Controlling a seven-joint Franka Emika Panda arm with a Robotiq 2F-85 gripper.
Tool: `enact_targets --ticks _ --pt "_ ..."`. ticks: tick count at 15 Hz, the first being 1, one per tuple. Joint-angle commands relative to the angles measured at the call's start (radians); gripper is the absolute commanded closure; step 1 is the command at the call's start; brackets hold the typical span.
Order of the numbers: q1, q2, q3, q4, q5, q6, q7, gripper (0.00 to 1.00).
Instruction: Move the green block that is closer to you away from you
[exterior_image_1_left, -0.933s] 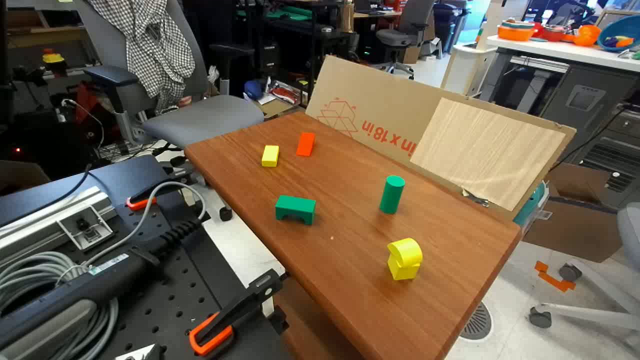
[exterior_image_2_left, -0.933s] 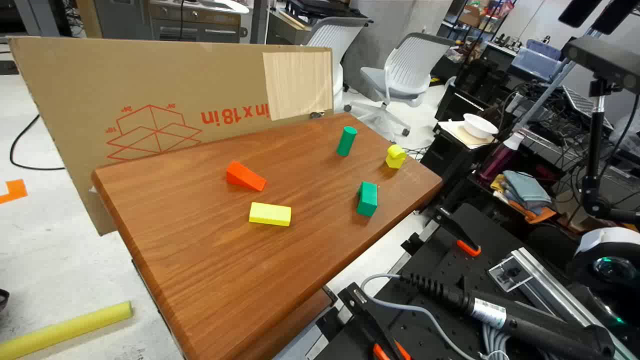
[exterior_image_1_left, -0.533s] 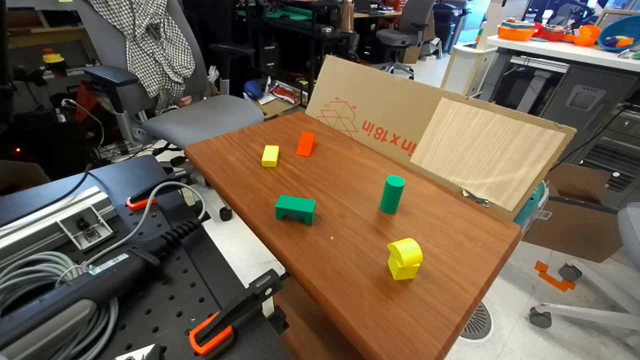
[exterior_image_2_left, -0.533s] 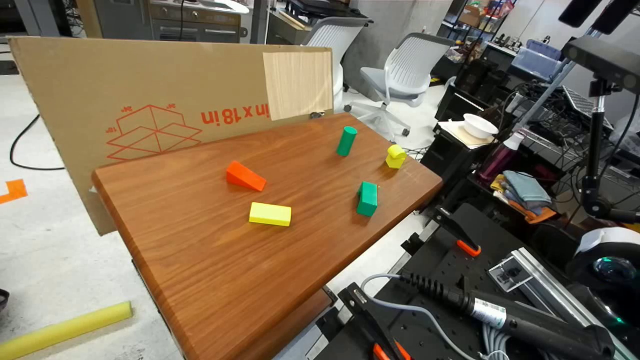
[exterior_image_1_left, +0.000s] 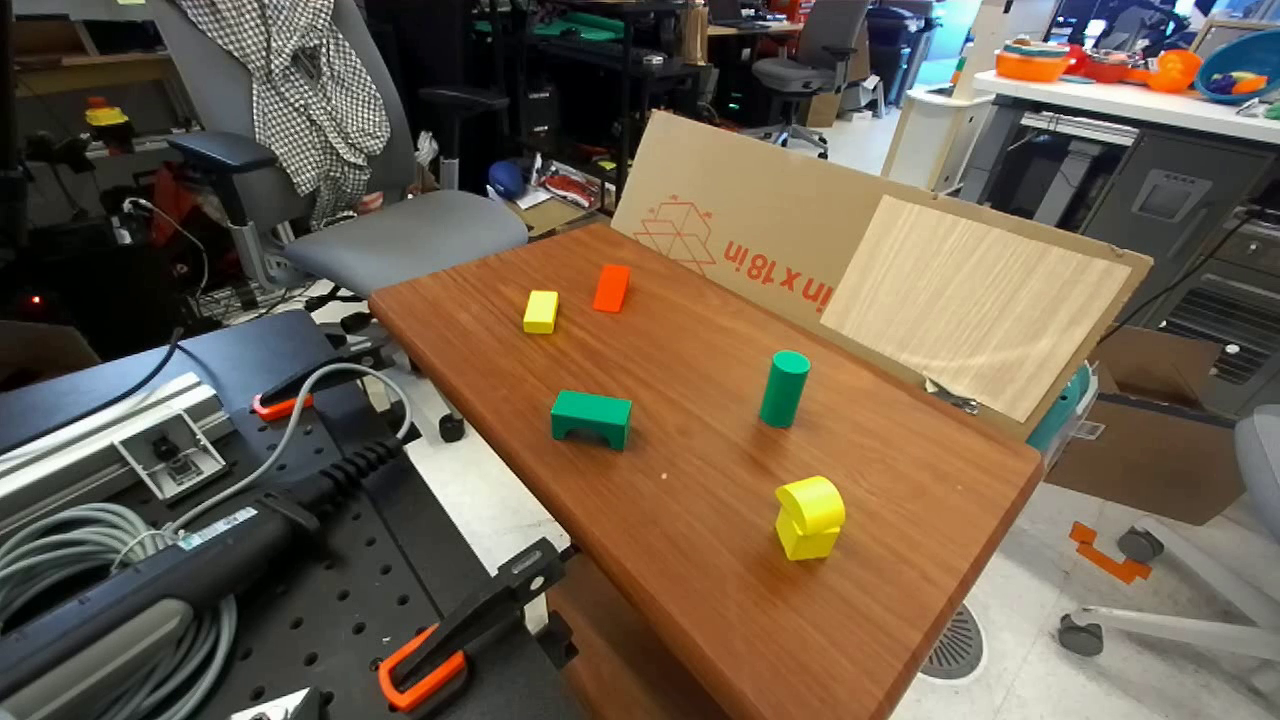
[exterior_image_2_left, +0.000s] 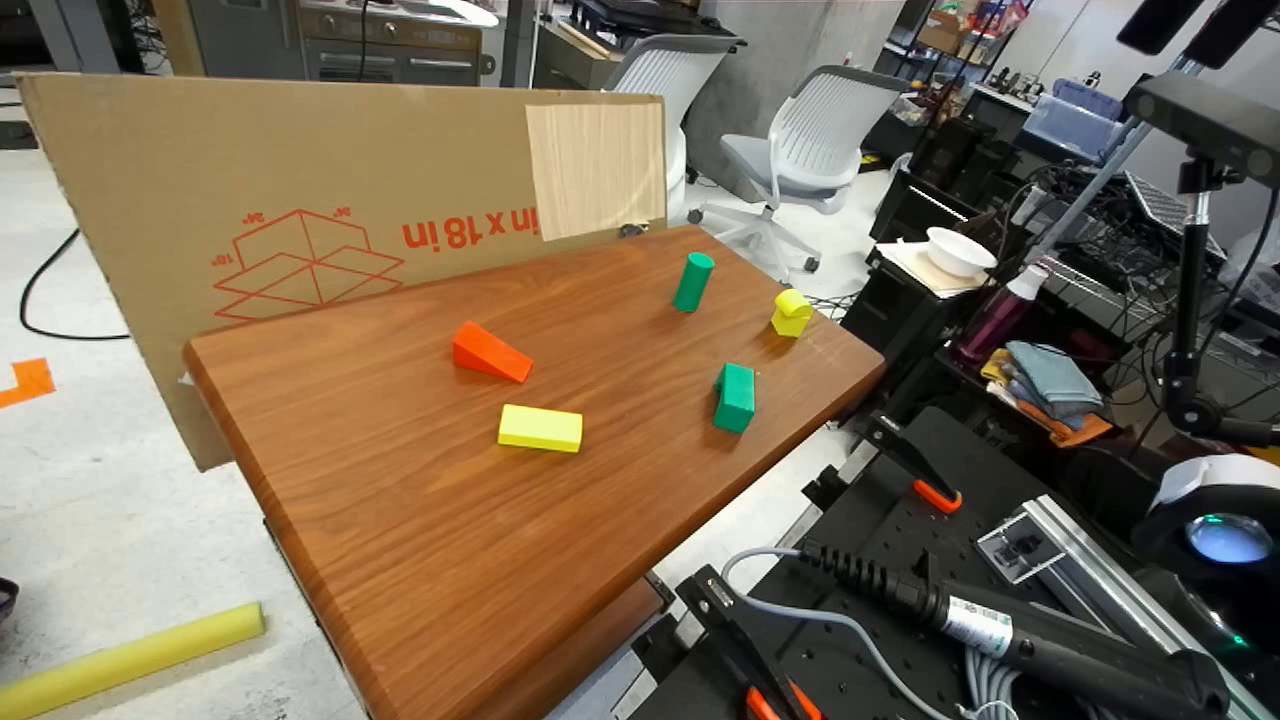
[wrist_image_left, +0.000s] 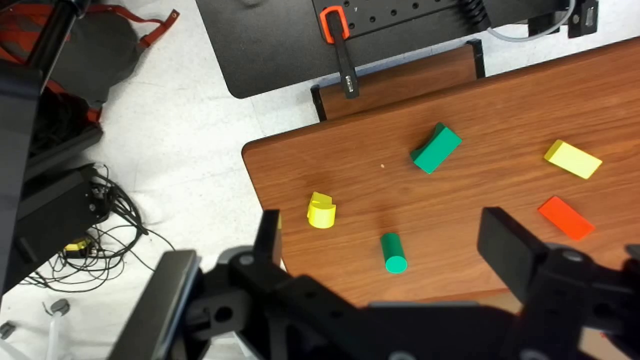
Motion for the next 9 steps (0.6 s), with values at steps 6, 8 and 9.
enact_targets --ticks 6,8,9 --pt "0.095 0.135 -0.016 0.008 0.073 0.085 -0.089 0.0" --pt "0.131 0.251 -0.029 0.042 0.102 0.066 -0.159 0.0" --pt "0.14 0.308 -0.029 0.055 0.102 0.068 -0.19 0.0"
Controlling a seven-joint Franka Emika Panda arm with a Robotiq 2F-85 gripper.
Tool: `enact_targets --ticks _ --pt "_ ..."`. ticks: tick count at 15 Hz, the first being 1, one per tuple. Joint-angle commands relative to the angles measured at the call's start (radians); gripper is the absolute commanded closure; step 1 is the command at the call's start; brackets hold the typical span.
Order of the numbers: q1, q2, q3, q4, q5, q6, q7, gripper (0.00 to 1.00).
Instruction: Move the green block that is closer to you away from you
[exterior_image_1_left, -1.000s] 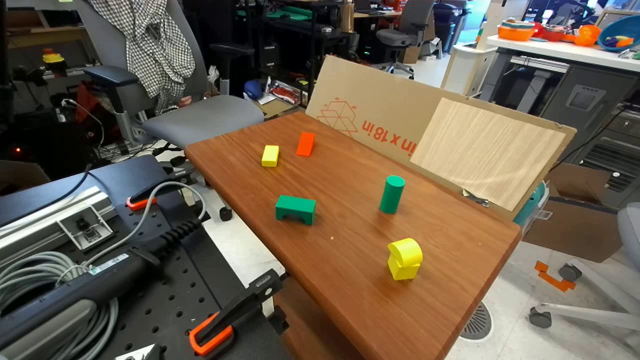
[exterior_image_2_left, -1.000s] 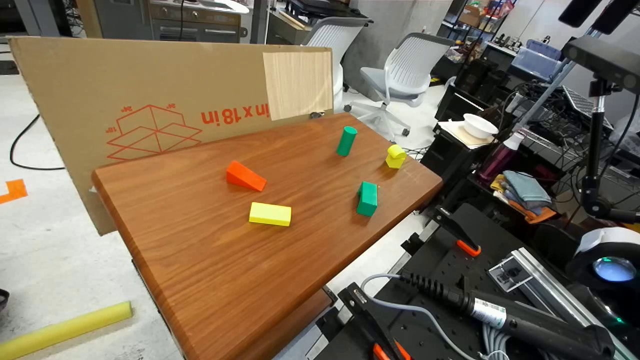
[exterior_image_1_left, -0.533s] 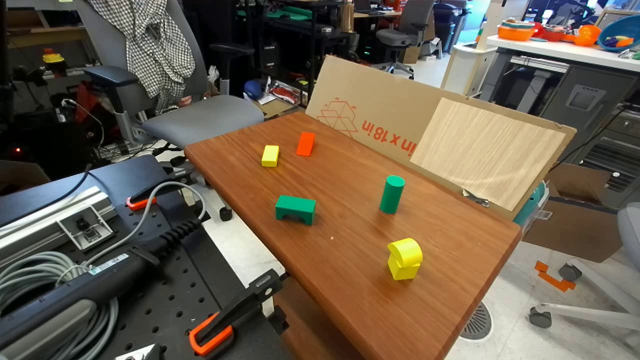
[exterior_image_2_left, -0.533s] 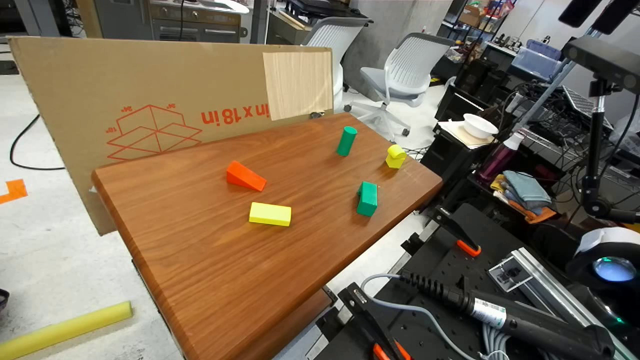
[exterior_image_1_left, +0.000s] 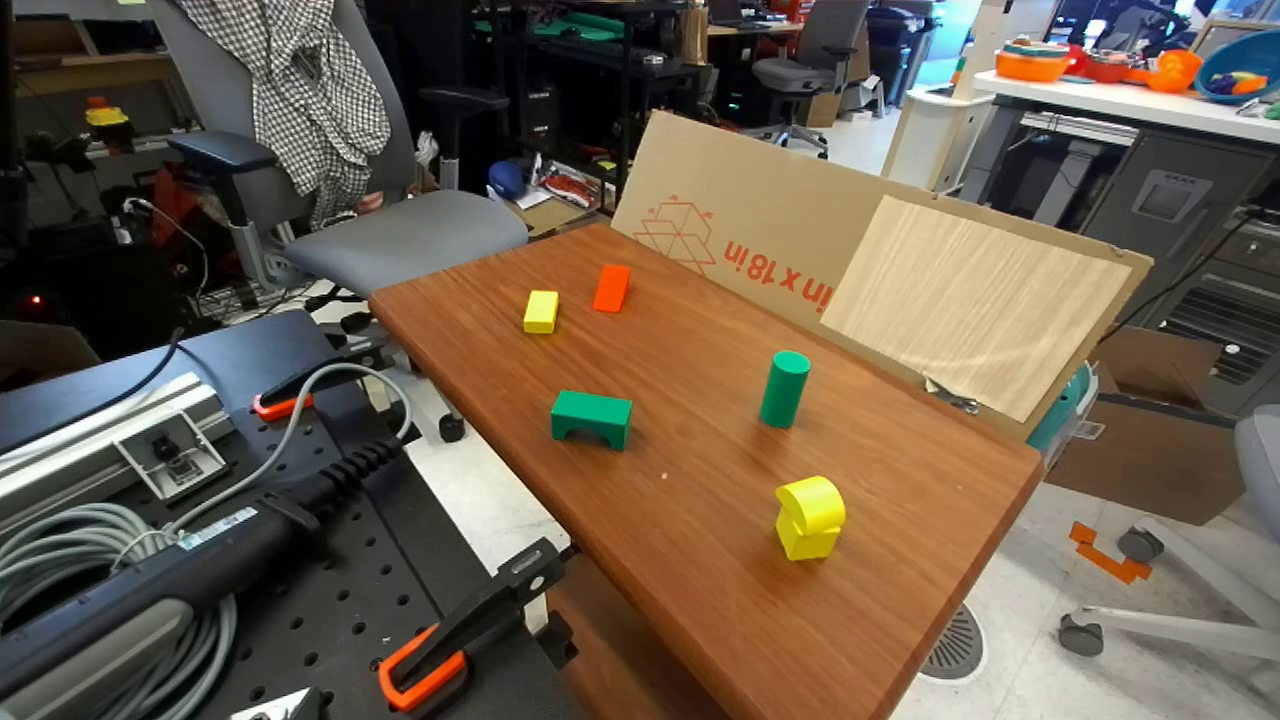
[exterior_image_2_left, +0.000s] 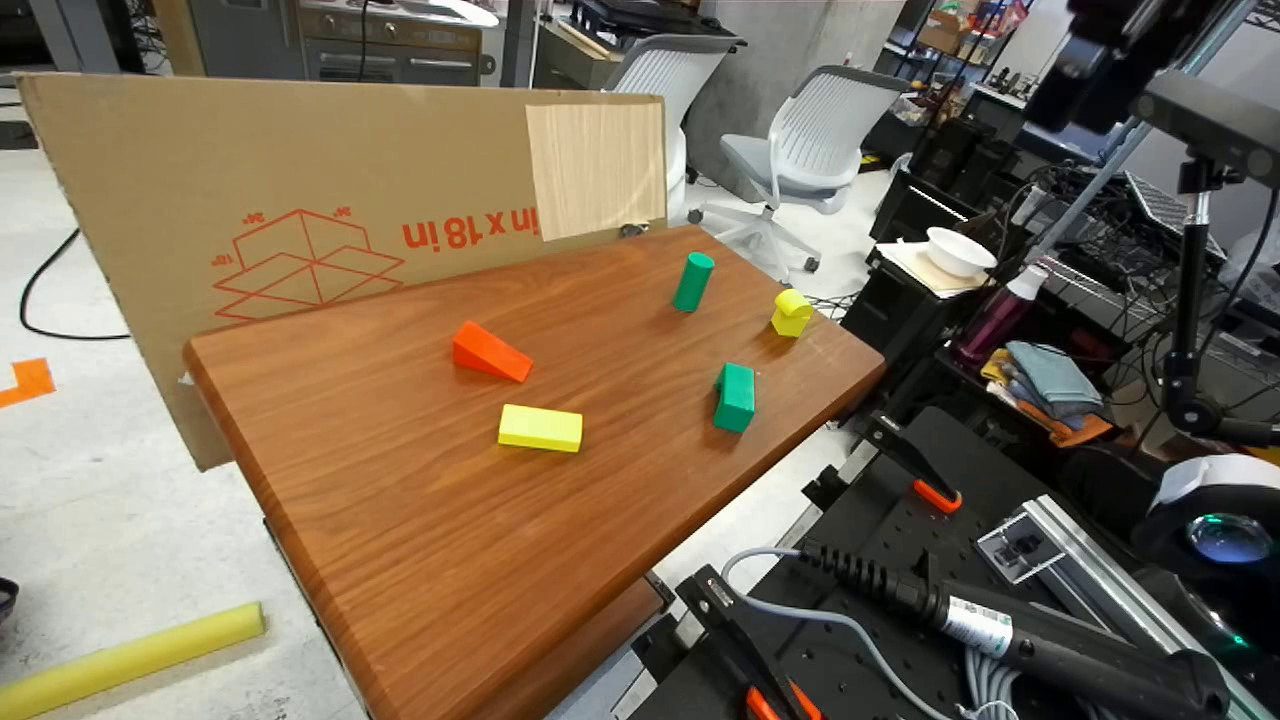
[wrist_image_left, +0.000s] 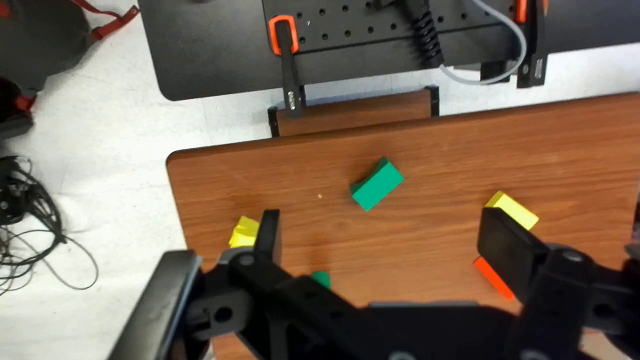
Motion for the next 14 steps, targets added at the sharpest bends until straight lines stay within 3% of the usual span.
enact_targets --ticks 1,8,14 --pt "0.04 0.227 -0.018 0.066 0.013 0.052 -0.11 0.0" --pt "0.016 0.6 -0.008 0.138 -0.197 0.208 -0.316 0.0" --pt "0.02 0.784 -0.003 0.23 -0.414 0.266 -0.426 0.0"
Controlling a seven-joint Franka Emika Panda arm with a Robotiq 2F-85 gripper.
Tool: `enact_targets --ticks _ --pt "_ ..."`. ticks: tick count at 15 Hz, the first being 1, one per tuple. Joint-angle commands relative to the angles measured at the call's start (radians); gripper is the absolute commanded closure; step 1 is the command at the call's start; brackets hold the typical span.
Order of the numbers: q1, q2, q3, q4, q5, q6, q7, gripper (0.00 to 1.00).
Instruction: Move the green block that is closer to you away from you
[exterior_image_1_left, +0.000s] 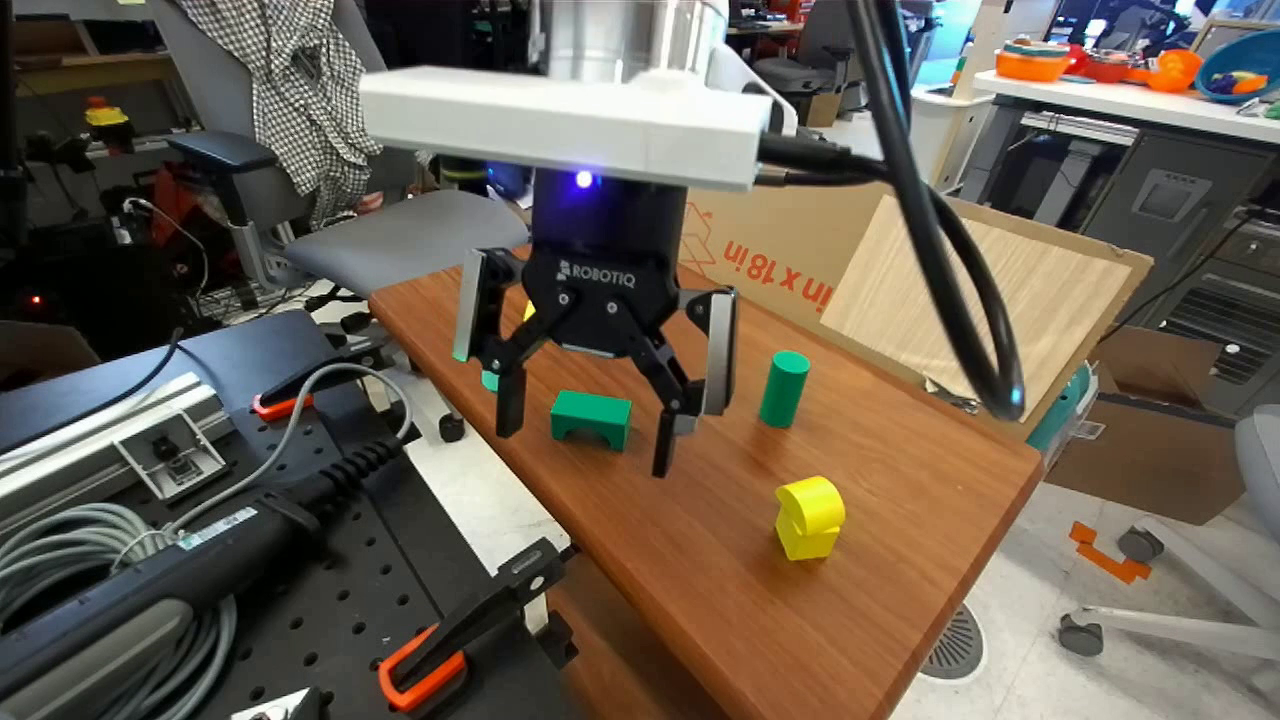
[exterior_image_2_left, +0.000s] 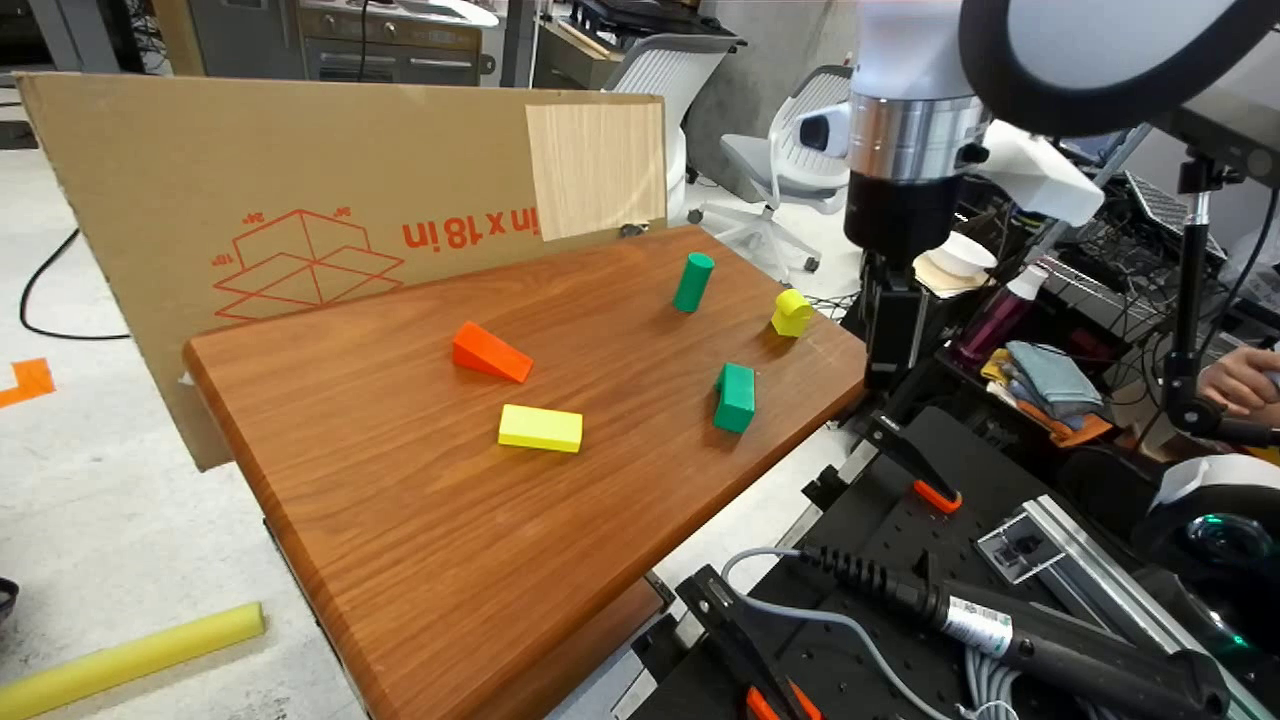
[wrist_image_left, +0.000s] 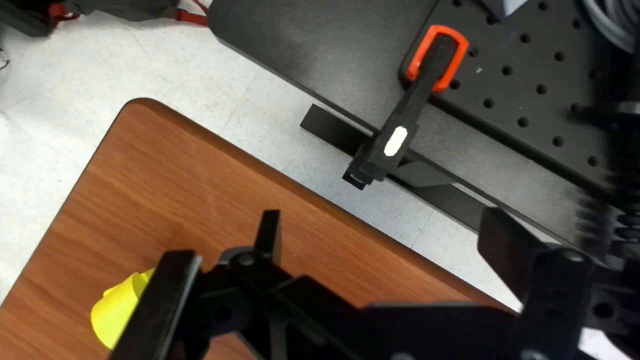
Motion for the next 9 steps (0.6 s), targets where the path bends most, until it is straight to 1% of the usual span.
enact_targets --ticks 1,4,6,9 --pt "0.003 0.097 0.003 0.069 -0.126 0.041 -0.075 0.0" --pt "0.009 0.145 0.01 0.085 -0.217 0.094 -0.125 0.0" --pt "0.009 0.157 0.018 0.086 -0.276 0.119 -0.162 0.0" --pt "-0.002 0.134 0.034 0.06 -0.346 0.172 -0.236 0.0"
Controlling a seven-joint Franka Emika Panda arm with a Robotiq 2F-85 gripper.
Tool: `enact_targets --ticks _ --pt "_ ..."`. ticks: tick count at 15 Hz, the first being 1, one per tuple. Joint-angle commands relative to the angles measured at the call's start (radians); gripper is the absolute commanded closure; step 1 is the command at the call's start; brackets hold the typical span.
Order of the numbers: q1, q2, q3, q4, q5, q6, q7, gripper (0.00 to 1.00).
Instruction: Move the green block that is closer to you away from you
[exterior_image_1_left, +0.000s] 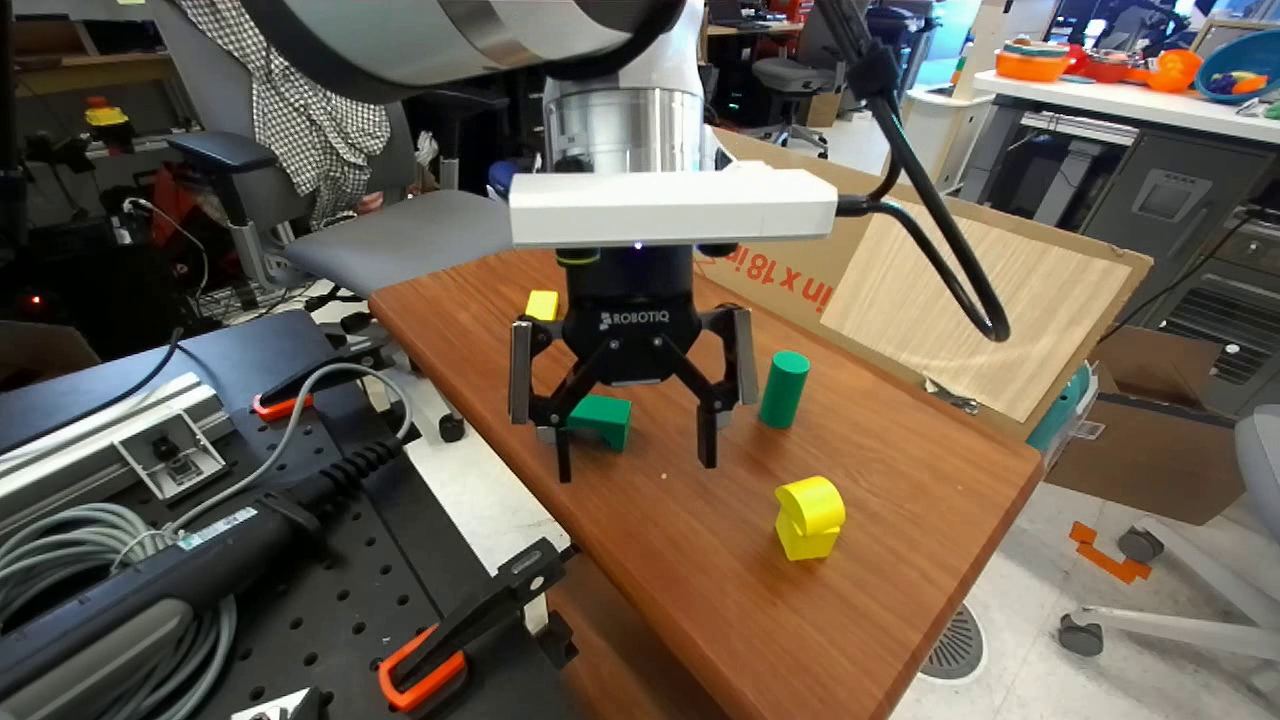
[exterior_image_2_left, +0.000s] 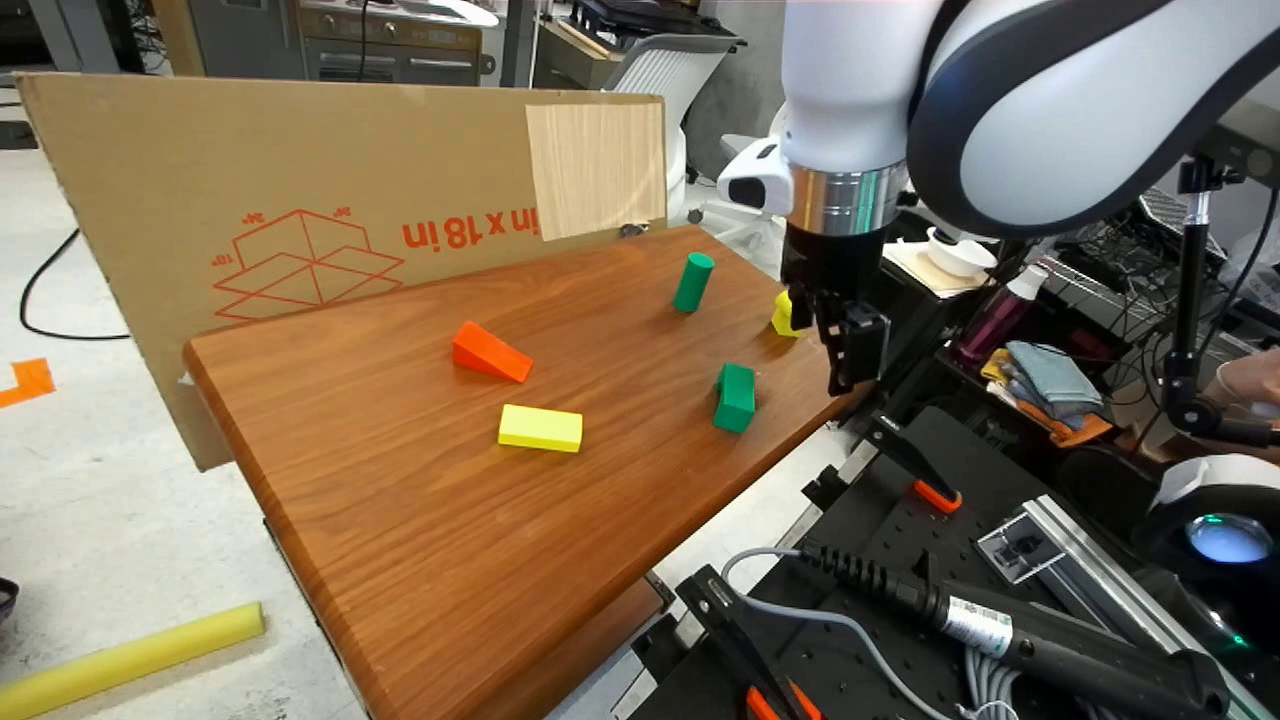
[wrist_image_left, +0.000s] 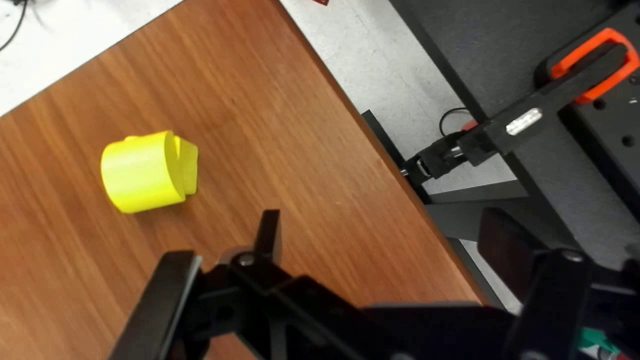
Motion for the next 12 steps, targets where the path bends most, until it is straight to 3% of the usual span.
enact_targets --ticks 1,6,12 --pt "-0.015 -0.03 0.011 -0.024 -0.093 0.081 -0.098 0.0" --pt "-0.036 -0.063 0.025 -0.071 -0.167 0.227 -0.24 0.0" --pt "-0.085 -0.039 0.048 -0.112 -0.136 0.356 -0.568 0.0"
